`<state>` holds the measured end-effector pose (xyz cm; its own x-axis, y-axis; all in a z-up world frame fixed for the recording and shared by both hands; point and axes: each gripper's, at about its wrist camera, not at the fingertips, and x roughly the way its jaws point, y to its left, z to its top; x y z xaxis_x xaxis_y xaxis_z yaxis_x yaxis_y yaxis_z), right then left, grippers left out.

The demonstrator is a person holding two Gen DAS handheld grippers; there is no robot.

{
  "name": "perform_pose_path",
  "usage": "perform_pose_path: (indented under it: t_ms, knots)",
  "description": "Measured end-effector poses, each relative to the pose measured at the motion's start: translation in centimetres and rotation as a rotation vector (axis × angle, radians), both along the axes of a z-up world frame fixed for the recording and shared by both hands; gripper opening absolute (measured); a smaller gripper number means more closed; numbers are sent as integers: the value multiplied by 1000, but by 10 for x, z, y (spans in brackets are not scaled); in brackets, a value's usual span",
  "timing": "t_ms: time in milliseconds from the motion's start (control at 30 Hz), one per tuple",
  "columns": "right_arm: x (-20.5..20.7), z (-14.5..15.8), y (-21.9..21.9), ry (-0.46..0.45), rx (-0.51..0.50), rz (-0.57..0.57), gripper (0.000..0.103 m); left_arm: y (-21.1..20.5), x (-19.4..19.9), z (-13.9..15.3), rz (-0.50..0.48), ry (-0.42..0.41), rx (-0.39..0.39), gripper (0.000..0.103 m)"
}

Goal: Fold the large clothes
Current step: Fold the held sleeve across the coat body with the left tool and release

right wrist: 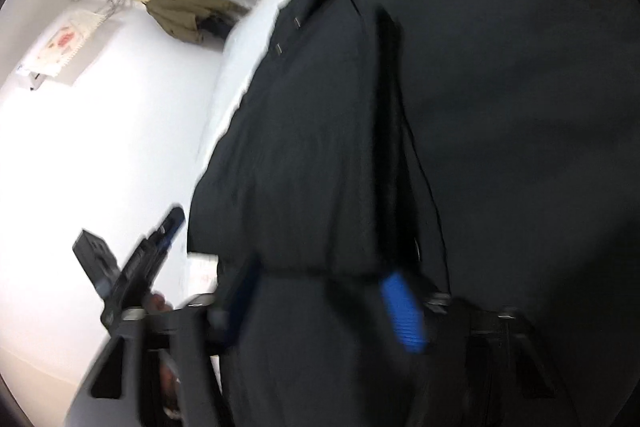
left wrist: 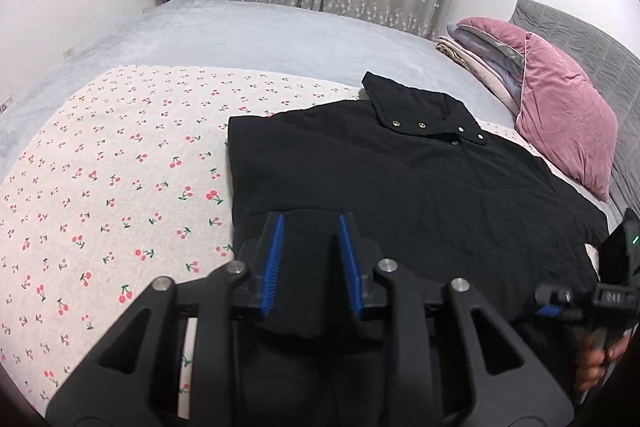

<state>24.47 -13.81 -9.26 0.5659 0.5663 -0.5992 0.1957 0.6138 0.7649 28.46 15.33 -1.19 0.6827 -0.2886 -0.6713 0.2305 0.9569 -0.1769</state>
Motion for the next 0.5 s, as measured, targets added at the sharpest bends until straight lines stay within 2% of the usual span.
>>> perform_pose_path:
  t_ms: [33,67,133,200,233,300,367,433,500]
  knots:
    - [3,11,1,-36,-70,-17,17,0,0,-1,-6,-5,-9,25]
    - [4,23,0,-79,-104,-26,13,-1,-1,-4,-19,-9,-22,25]
    - [3,46,-1,-174,-151,-52,11,-5,-2,-8,-37,-12,-29,25]
    - [-2,66,0,-257,-274,-74,10,-12,-4,-17,-60,-2,-19,25]
    - [-3,72,1,-279,-366,-87,10,-16,-4,-22,-71,12,-6,25]
    - [2,70,2,-261,-517,-98,11,-27,-4,-38,-91,55,43,25]
    - [13,49,-1,-169,-599,-87,12,-37,-6,-54,-102,90,97,25]
    - [21,20,-9,-62,-579,-52,17,-41,-9,-55,-100,76,119,25]
    - [13,14,-16,-71,-538,-74,29,-43,-11,-49,-95,66,132,25]
